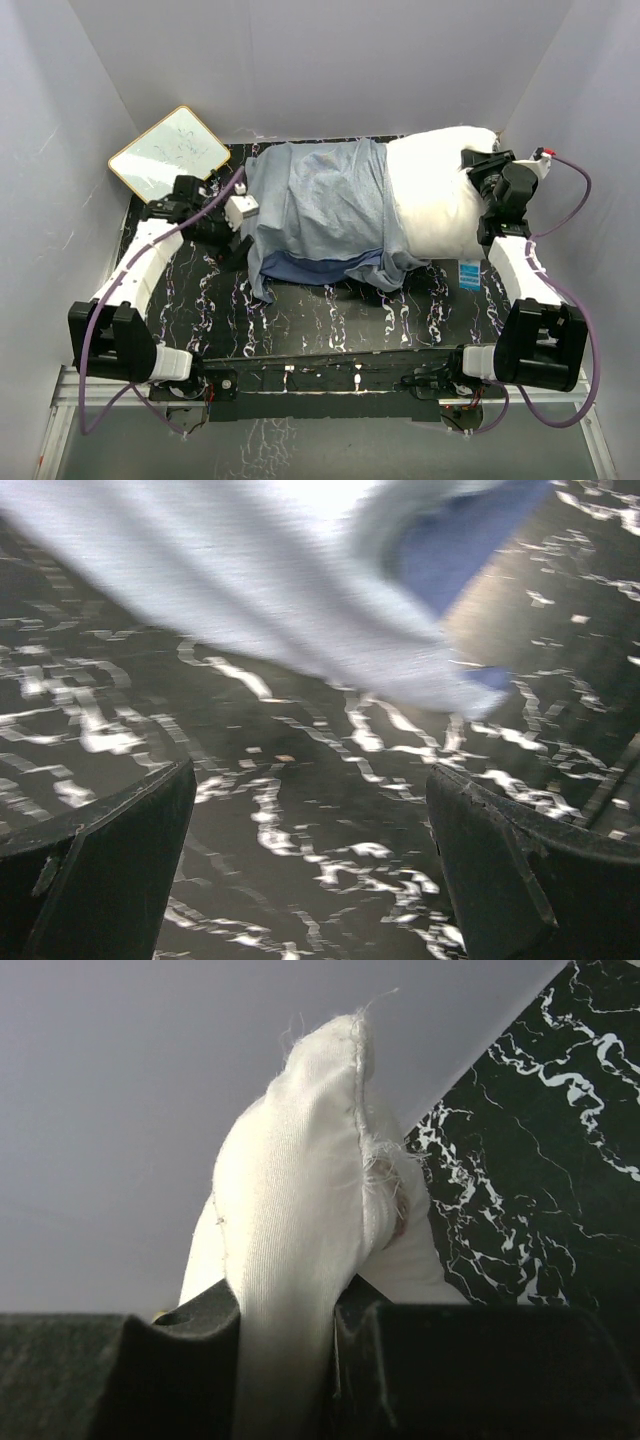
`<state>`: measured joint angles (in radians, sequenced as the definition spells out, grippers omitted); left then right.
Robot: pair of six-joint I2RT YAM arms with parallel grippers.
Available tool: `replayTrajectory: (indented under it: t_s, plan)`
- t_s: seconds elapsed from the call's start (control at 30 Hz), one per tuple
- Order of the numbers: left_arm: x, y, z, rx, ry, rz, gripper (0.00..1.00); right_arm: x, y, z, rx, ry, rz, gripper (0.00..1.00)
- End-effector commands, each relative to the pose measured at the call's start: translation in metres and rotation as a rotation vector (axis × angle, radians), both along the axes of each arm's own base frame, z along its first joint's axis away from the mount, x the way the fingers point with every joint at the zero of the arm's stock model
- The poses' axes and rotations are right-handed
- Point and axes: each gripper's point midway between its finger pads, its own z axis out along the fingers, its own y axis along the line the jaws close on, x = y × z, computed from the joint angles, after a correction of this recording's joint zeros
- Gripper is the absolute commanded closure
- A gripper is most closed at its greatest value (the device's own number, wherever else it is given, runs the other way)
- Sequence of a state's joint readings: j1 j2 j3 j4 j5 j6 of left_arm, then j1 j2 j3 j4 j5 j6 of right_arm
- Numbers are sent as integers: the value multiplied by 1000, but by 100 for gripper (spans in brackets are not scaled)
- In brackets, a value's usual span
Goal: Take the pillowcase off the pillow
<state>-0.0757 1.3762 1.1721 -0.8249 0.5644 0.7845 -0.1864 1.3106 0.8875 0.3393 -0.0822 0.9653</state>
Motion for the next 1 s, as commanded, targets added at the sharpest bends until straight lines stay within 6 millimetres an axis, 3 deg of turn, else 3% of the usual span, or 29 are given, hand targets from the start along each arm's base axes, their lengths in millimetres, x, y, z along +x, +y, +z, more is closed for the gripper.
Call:
replayTrajectory:
  t_s: [0.0, 0.23, 0.4, 0.47, 0.57, 0.63, 0.67, 0.8, 0.97]
  plan:
    - [-37, -20, -30, 30, 159, 50, 3, -16, -4, 52, -91, -170, -47, 92]
    - [-1, -20, -79, 118, 156, 199, 3, -33, 2, 45, -147, -166, -22, 92]
    - [8, -46, -91, 4, 212, 182, 3, -39, 13, 61, -241, -232, 38, 92]
    - [21, -39, -103, 52, 210, 225, 12, -37, 18, 71, -246, -252, 65, 92]
    - [41, -11, -116, 183, 110, 274, 48, -33, 25, 84, -224, -280, 105, 92]
    - [54, 10, -109, 213, 15, 289, 84, -30, 21, 96, -205, -310, 105, 92]
    - [57, 21, -102, 207, -17, 312, 97, -28, 19, 104, -181, -330, 103, 92]
    - [47, 65, -91, 199, 3, 370, 100, -19, 18, 128, -144, -388, 109, 92]
    - [26, 120, -87, 244, 8, 405, 100, -12, 8, 139, -115, -396, 62, 92]
